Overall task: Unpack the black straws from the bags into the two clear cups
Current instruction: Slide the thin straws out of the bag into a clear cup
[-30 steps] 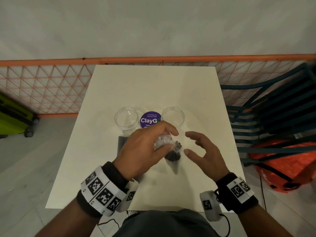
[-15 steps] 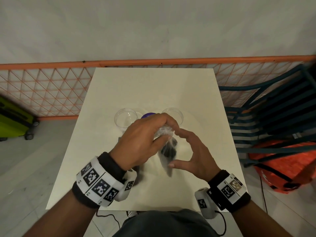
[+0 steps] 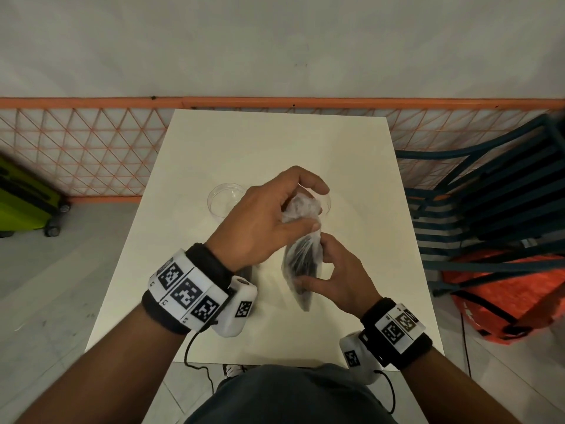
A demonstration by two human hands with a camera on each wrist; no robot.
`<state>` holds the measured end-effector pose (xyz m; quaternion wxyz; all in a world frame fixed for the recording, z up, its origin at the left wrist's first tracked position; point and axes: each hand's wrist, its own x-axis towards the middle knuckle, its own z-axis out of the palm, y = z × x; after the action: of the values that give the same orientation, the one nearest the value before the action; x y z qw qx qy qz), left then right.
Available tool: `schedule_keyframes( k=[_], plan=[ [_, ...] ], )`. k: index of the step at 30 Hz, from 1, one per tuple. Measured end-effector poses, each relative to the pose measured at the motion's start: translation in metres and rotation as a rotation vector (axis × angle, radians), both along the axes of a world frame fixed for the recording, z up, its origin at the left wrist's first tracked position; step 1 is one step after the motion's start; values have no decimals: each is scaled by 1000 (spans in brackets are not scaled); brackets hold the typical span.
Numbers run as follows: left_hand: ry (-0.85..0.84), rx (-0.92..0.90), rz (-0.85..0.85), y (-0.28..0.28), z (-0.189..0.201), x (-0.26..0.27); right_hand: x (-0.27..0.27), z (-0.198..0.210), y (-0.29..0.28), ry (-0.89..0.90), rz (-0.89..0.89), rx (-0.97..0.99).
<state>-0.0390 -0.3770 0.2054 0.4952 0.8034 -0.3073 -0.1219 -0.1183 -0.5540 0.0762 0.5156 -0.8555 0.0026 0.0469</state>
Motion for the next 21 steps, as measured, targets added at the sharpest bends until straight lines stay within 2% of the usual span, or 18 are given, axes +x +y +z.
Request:
schedule_keyframes(
  k=[10,12,15,17,20,21],
  plan=[
    [163,-124,26,-9,-30,6,5,-11,1,91,-34,-74],
    [214,-188,98,-8,-41,5,7,-12,0,94,-40,-64],
    [336,-262,301,-2,-62,1,7,-11,-2,85,-38,-73],
    [411,-183,338,7,-79,-4,7,-14,-4,61,-52,-80],
    [435,131,203,14,-107,-13,9,-18,-6,34,-70,-91],
    [420,180,188,14,-115,-18,10,-21,-6,32,-59,-101]
  ],
)
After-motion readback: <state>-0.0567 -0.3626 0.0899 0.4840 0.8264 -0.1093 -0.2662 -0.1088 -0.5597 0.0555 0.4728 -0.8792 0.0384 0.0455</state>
